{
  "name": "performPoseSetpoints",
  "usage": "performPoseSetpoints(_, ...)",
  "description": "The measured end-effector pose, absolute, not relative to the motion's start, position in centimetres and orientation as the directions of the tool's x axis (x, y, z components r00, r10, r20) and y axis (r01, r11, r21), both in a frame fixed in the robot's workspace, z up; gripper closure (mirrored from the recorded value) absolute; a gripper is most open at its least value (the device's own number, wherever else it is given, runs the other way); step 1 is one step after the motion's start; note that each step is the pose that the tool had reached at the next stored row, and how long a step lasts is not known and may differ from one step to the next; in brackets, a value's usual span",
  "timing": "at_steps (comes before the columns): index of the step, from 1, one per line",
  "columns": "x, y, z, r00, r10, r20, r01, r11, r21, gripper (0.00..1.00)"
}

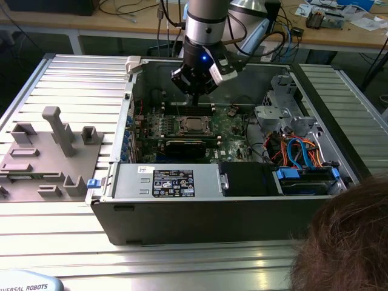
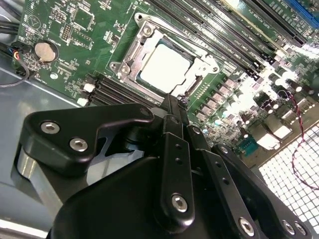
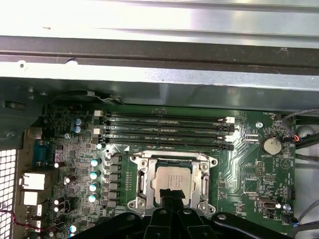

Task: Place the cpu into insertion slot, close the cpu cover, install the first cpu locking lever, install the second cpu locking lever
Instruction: 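Install the first cpu locking lever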

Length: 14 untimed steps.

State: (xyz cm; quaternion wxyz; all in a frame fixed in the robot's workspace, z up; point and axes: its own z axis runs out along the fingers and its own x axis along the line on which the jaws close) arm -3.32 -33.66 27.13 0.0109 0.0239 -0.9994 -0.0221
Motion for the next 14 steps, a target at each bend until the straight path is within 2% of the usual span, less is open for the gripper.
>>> performPoseSetpoints(14, -4.14, -33.66, 27.13, -0.999, -0.048, 0.021, -0.047, 0.998, 0.045, 0.89)
